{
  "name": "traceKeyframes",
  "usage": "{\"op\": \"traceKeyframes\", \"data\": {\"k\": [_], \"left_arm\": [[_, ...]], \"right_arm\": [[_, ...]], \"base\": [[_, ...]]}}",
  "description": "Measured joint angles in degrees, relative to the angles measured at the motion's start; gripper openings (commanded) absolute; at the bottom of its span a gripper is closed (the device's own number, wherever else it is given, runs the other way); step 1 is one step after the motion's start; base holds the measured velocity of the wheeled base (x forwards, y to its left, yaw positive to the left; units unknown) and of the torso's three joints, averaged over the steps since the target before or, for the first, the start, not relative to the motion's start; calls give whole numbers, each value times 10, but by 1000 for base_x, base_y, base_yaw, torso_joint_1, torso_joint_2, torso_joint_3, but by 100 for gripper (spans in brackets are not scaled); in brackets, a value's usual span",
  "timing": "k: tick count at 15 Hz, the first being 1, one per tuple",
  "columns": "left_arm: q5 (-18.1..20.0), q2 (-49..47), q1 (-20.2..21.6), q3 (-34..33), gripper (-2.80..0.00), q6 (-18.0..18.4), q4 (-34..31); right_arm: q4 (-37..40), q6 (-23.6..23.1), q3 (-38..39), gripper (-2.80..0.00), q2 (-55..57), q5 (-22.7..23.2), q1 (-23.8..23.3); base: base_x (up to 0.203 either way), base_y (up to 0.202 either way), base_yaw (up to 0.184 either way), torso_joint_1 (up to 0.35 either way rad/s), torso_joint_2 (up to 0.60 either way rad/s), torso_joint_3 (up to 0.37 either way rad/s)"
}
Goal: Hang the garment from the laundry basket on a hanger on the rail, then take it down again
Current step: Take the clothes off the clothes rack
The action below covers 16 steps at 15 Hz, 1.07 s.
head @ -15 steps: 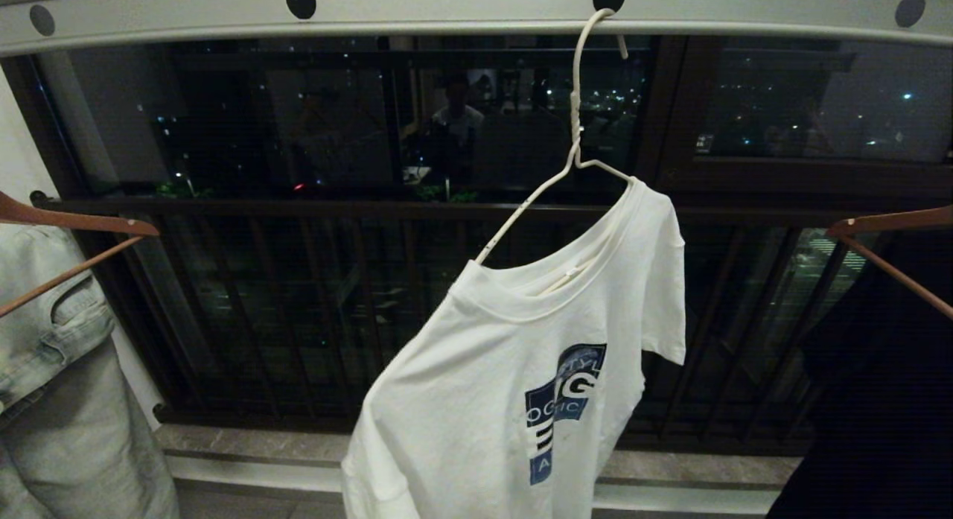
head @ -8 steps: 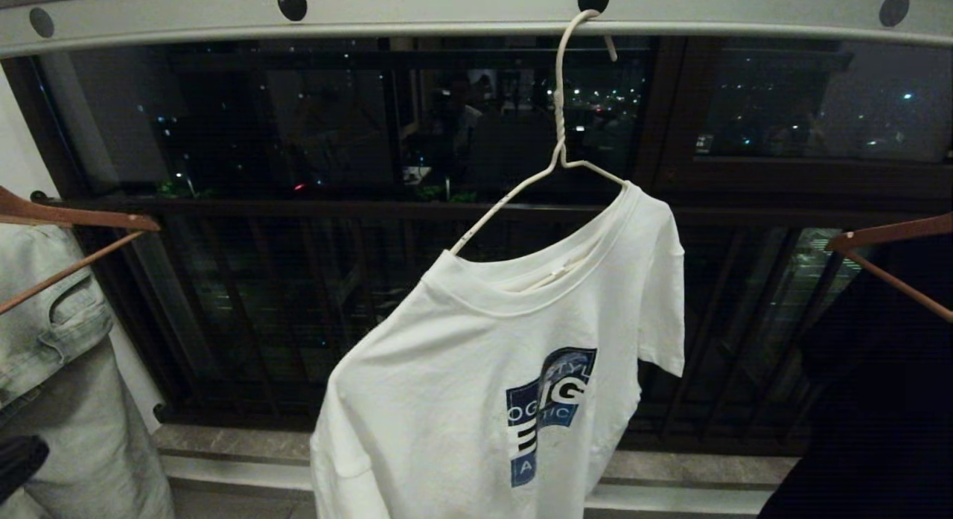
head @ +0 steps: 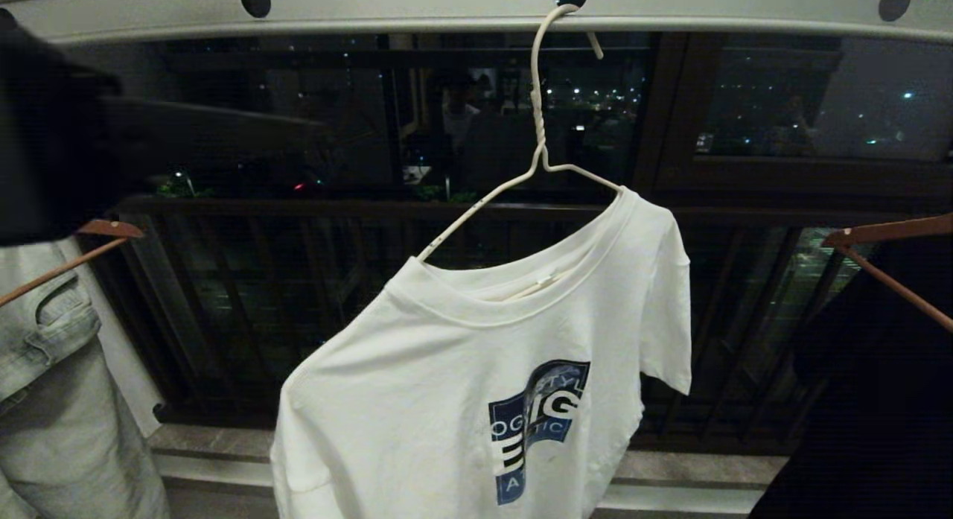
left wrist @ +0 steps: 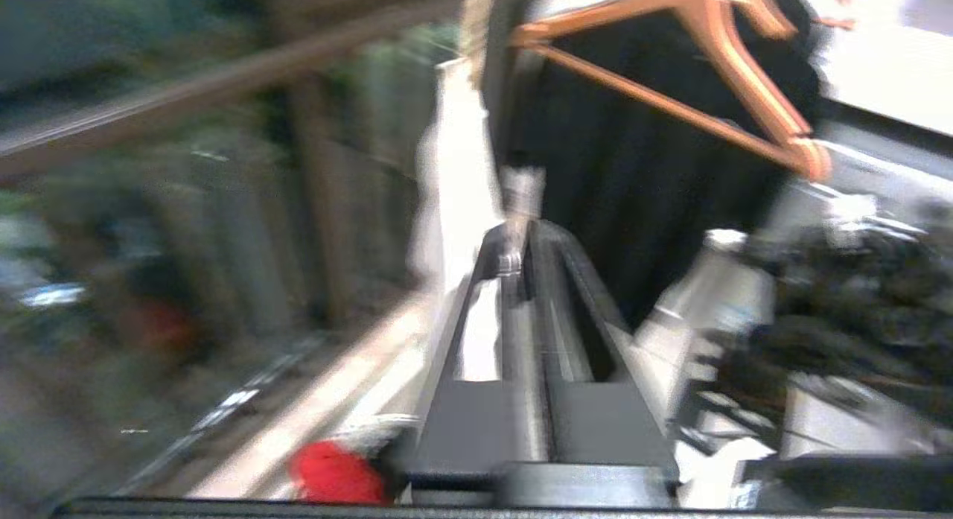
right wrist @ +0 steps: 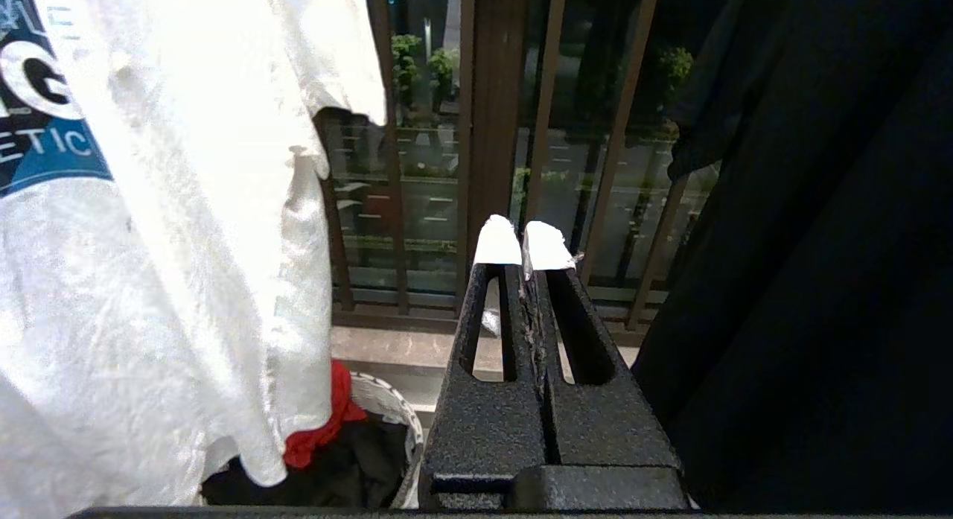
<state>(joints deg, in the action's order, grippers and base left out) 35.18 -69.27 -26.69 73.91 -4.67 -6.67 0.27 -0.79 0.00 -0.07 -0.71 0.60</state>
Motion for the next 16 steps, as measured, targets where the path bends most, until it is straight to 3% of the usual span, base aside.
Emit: {"op": "traceKeyframes", "data": {"k": [2, 5, 8, 16], "left_arm": [[-14, -59, -44, 67, 0, -3, -27], [-56, -114, -82, 113, 0, 4, -46], [-119, -152, -95, 126, 0, 51, -44], [-123, -234, -123, 187, 0, 58, -39]], "right_arm": [[0, 0, 0, -280, 0, 0, 0], [0, 0, 0, -280, 0, 0, 0], [0, 0, 0, -280, 0, 0, 0], [0, 0, 0, -280, 0, 0, 0]], "base": [[0, 0, 0, 0, 0, 0], [0, 0, 0, 0, 0, 0], [0, 0, 0, 0, 0, 0], [0, 0, 0, 0, 0, 0]]}}
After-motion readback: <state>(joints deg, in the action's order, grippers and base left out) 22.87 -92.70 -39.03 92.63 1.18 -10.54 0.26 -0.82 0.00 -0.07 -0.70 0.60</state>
